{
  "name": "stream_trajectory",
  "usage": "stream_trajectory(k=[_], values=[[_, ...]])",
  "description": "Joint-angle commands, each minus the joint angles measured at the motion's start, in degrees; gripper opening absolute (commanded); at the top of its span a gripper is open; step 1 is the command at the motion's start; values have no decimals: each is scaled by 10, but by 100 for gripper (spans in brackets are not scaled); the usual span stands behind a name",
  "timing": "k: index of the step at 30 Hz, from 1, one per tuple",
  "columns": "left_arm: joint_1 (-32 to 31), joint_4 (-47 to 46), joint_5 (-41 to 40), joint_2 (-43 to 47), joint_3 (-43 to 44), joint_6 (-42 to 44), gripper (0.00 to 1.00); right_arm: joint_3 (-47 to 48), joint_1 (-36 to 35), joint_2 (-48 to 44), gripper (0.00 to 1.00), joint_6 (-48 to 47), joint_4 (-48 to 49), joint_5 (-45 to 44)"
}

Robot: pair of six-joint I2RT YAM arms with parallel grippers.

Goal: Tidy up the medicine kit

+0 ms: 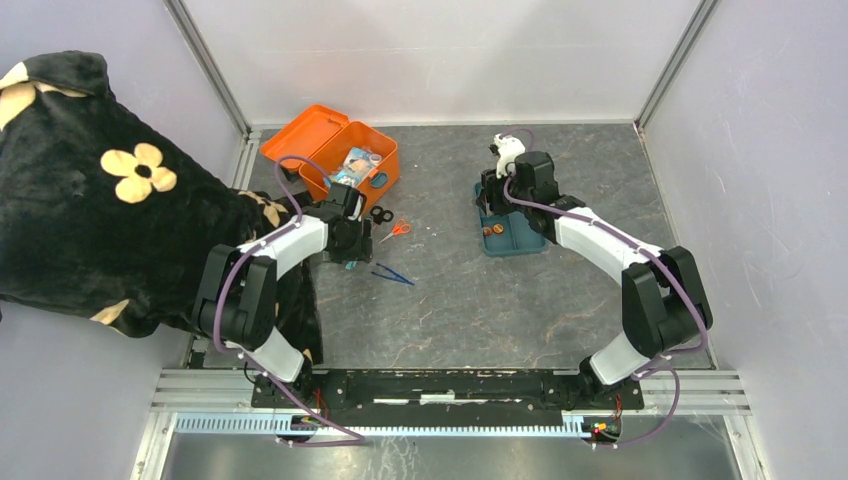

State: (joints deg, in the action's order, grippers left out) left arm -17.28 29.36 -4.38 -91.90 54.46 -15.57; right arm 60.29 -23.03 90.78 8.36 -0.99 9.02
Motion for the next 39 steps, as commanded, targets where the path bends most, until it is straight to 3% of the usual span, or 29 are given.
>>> stream_trajectory(k=[1, 10, 21, 27, 30, 34, 39], values=[[0, 1, -3, -25, 4, 12, 72, -8, 2, -24, 48, 5, 37, 7], [0, 10, -11, -54, 16, 15, 53, -22, 2, -34, 48, 3, 42, 13], [-21, -4, 36, -7, 4, 4, 14, -63, 2, -66, 48, 51, 64, 23], [-54, -8, 61, 44, 13, -17, 9, -106, 2, -79, 47, 132, 121, 85], [-66, -25, 92, 78, 23, -31, 7, -150, 2, -83, 47, 213, 205, 140], [-76, -65, 154, 117, 37, -58, 7, -231, -13, -70, 48, 366, 412, 224], [-83, -124, 211, 142, 39, -111, 4, -246, -67, -25, 53, 447, 563, 249]])
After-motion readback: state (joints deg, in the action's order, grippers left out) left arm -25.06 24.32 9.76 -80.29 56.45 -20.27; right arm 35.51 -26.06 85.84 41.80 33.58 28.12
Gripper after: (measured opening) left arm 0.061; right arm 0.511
